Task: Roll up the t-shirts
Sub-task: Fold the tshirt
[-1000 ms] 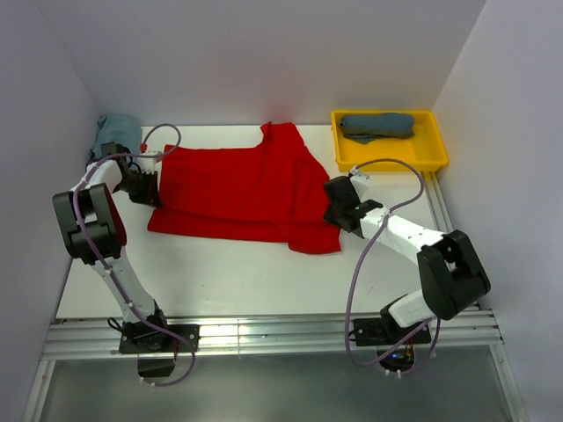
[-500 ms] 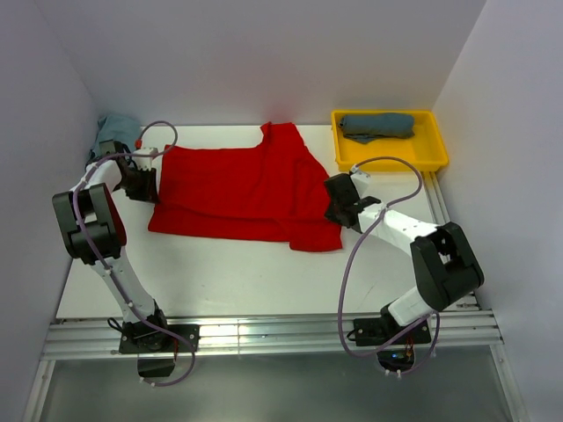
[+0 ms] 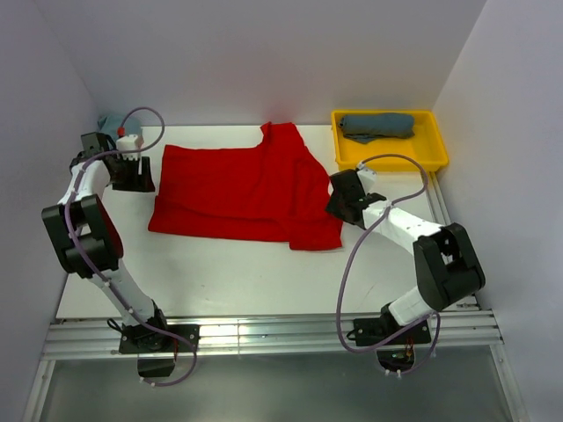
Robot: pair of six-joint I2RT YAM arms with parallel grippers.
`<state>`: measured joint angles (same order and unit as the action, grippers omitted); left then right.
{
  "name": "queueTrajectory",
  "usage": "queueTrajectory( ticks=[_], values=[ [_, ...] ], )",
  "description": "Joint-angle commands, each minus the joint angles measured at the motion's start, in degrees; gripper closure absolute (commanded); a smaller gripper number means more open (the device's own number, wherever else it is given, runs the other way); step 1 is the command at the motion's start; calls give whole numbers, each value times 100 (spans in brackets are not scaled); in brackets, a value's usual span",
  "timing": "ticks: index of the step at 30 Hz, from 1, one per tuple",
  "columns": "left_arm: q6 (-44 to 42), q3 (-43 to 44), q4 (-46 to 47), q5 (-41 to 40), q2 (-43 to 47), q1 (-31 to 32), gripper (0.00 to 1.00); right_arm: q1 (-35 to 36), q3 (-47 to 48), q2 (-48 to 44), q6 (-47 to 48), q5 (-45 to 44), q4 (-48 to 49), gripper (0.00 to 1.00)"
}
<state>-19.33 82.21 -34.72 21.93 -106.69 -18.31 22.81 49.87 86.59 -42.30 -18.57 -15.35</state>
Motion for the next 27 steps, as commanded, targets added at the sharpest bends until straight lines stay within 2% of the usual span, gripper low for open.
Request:
queueTrajectory(
  ticks=[1,9,17,22,27],
  values=[
    [-158,-92,27,311,526,-129,30,-40,76,-642,-41,-33,-108,41],
    [-413,-433,-289,680,957,-235,30,101,-1259,-1916,-506,459,-99,41],
    [-554,-821,-369,812,1414,-235,30,136,-2164,-2251,-823,819,278,41],
    [-563,-856,-457,900,1485,-235,31,136,-2359,-2269,-929,960,595,45],
    [-536,-935,-466,944,1467,-235,31,136,-2446,-2339,-990,1057,762,56]
  ],
)
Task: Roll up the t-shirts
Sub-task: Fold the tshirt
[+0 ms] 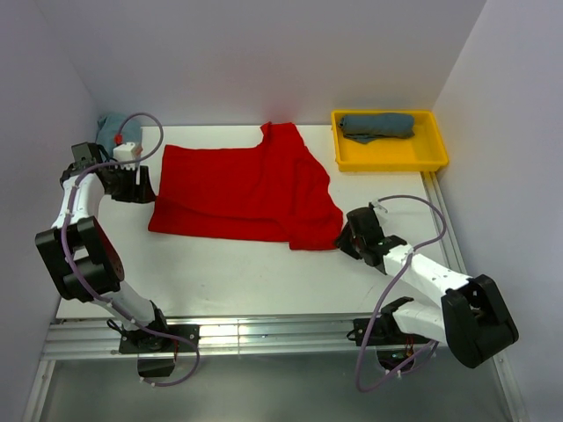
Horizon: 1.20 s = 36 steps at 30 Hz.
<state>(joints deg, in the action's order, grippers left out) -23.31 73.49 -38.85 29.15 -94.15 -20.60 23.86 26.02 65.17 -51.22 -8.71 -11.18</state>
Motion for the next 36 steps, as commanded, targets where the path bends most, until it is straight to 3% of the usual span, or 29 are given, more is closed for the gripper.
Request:
queueTrajectory(
  ticks=[1,8,12,19,36],
  values=[
    [-139,-72,-61,223,204,-14,31,31,-88,-215,-99,97,362,57],
    [-165,-98,-79,197,178,-6,32,31,148,-197,-28,142,336,89],
    [-183,-63,-105,170,186,-6,32,23,482,-127,103,159,222,97],
    [-227,42,-228,170,99,-14,32,-214,1614,469,411,510,213,100],
    [-192,350,-255,-5,-516,126,33,-1076,4516,3528,693,1442,257,100]
  ],
)
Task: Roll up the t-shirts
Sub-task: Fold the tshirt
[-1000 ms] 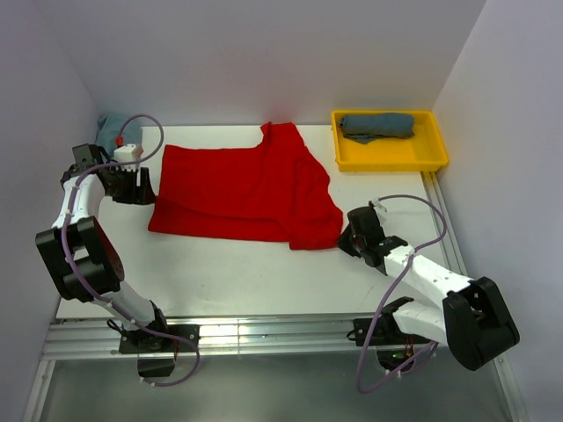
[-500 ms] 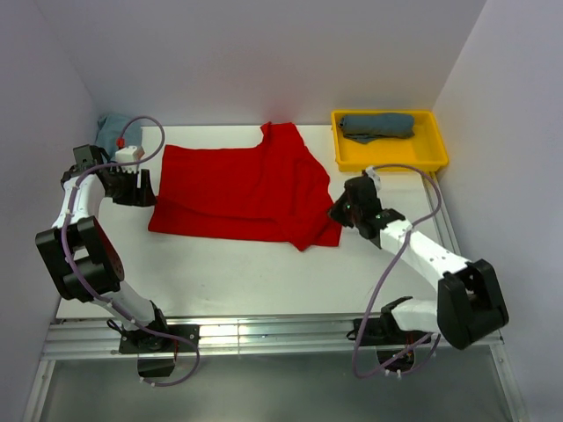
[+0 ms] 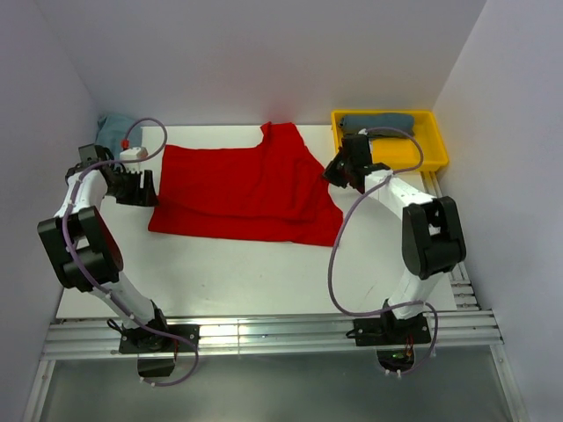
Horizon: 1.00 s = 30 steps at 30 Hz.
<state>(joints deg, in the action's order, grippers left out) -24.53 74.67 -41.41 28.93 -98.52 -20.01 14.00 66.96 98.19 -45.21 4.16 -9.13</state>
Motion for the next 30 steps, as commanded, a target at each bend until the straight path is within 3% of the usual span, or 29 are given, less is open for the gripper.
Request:
queueTrajectory(
  ticks=[1,10,24,27,30],
  values=[
    [-60,240,27,-1,-149,76,33,-99,554,296,91,146,51,100],
    [115,486,221,-142,-606,199,33,-240,1065,1078,21,129,86,100],
    [528,1110,555,-142,-1371,331,38,-319,1065,1334,-137,-399,209,100],
    [616,1268,608,-168,-1555,375,41,-319,1056,1343,-146,-539,227,100],
    [678,1462,625,-203,-1766,427,57,-328,1144,1431,-163,-548,192,100]
  ],
)
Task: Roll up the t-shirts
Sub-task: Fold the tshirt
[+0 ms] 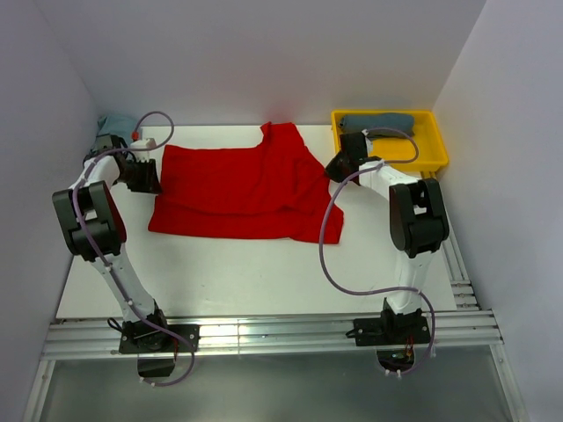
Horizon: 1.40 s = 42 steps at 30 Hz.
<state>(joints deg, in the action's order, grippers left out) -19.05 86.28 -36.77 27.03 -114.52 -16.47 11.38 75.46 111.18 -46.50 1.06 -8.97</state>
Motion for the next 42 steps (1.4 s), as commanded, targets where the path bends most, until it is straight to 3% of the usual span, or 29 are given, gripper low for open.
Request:
queueTrajectory(
  ticks=[1,4,7,8,12,16,20,24,30,34,42],
  values=[
    [164,371,162,-39,-211,74,68,-65,320,185,-35,-229,159,100],
    [226,477,197,-127,-343,91,81,-65,303,194,-61,-194,203,94],
    [244,504,241,-206,-404,100,88,-65,276,133,-52,-194,203,81],
    [244,495,276,-224,-405,100,89,-65,250,98,-52,-203,212,80],
    [270,434,381,-356,-413,100,93,-65,57,-227,-8,-351,185,57],
    [314,433,425,-356,-422,100,94,-39,-198,-666,88,-405,159,53],
    [393,390,531,-312,-370,100,85,154,-977,-1281,45,-449,290,52],
    [437,328,592,-268,-282,100,69,592,-1770,-1844,-122,-502,571,53],
    [419,284,619,-198,-141,100,52,1182,-2386,-1881,-394,-466,880,54],
    [402,231,628,-180,-27,91,47,1297,-2501,-1696,-474,-405,1099,56],
    [323,214,540,-189,140,100,47,1341,-2299,-1388,-456,-431,1038,60]
  ],
)
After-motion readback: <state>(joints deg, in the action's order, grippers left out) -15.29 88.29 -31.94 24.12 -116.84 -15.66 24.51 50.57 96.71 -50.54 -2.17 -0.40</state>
